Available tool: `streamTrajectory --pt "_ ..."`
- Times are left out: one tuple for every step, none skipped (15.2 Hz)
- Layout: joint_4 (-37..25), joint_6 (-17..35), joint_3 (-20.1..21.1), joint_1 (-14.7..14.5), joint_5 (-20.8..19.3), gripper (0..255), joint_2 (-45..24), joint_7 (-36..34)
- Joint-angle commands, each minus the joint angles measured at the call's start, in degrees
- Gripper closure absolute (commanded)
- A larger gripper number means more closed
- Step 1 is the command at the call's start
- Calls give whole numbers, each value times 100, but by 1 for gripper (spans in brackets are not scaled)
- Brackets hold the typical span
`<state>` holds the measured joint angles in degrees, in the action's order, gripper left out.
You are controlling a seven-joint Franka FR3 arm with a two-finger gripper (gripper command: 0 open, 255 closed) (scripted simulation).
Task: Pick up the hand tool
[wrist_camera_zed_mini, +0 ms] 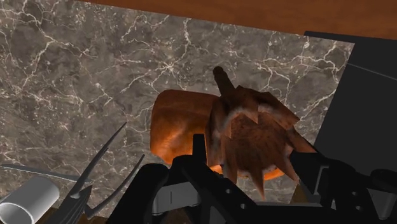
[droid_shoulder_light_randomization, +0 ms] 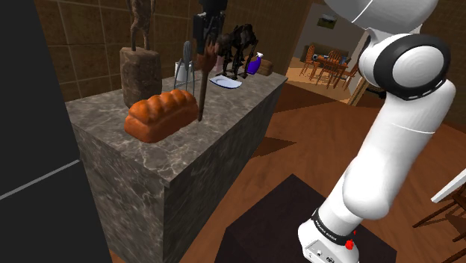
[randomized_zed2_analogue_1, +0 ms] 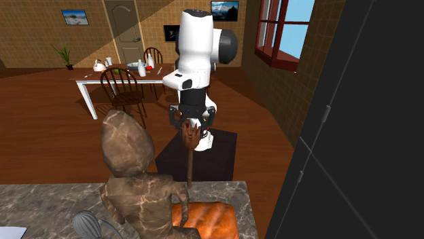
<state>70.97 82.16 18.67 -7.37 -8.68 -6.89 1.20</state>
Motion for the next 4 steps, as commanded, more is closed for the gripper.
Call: streamTrajectory --pt "-351 -226 17 -40 -55 255 -134 -5" --pt "-528 -339 25 -61 -85 255 -203 -6" --pt "-556 -356 26 -65 -89 255 -214 -6" --pt "-554 -355 25 -65 -88 255 -213 -6"
